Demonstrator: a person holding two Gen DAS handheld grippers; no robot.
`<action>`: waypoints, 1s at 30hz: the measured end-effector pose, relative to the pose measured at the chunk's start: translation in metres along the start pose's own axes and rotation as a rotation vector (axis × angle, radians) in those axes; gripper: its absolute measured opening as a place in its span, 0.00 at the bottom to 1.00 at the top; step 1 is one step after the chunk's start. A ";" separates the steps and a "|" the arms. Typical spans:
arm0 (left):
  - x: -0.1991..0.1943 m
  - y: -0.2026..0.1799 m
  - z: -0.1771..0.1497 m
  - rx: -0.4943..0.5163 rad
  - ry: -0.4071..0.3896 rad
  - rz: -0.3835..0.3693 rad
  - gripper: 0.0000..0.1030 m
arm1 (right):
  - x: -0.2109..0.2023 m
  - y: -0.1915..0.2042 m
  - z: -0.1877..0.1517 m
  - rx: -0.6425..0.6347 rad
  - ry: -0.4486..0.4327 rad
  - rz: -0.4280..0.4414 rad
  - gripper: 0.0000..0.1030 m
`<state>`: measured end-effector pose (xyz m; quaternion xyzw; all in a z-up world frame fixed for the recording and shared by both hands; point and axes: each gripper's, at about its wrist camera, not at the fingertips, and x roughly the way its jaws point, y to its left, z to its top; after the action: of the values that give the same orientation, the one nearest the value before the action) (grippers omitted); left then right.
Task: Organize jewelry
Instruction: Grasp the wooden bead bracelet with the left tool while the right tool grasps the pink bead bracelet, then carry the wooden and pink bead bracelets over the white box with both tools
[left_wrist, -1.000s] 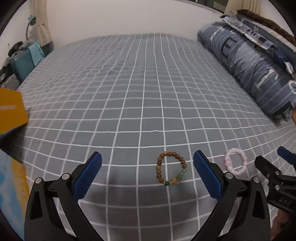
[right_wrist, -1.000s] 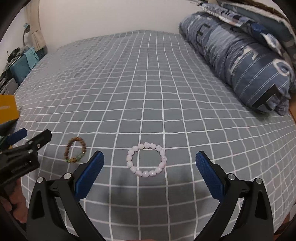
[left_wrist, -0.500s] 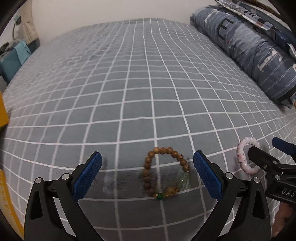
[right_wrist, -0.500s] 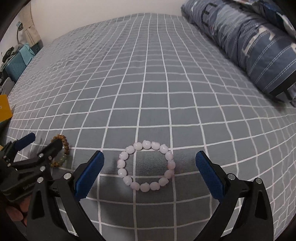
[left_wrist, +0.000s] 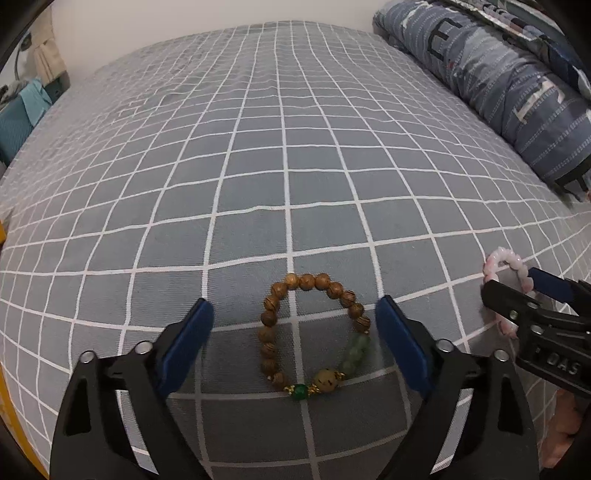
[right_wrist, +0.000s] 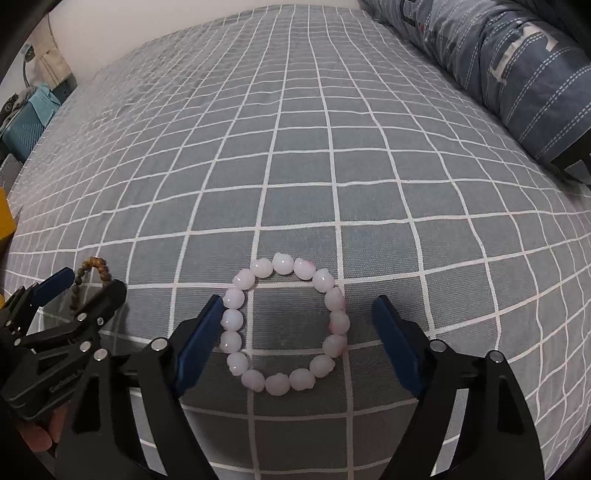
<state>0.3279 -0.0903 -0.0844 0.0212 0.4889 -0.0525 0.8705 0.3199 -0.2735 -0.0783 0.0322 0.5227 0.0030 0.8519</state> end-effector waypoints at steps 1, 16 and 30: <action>-0.002 -0.001 -0.001 0.009 0.001 -0.008 0.76 | 0.000 0.000 0.000 -0.001 -0.001 -0.003 0.70; -0.008 0.001 0.002 -0.006 0.018 -0.001 0.07 | -0.001 -0.001 0.000 0.006 -0.002 -0.035 0.18; -0.026 -0.003 0.003 0.022 -0.029 0.029 0.07 | -0.020 -0.003 0.000 0.030 -0.080 -0.058 0.18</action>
<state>0.3163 -0.0917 -0.0608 0.0371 0.4755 -0.0456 0.8778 0.3108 -0.2775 -0.0602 0.0299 0.4887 -0.0306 0.8714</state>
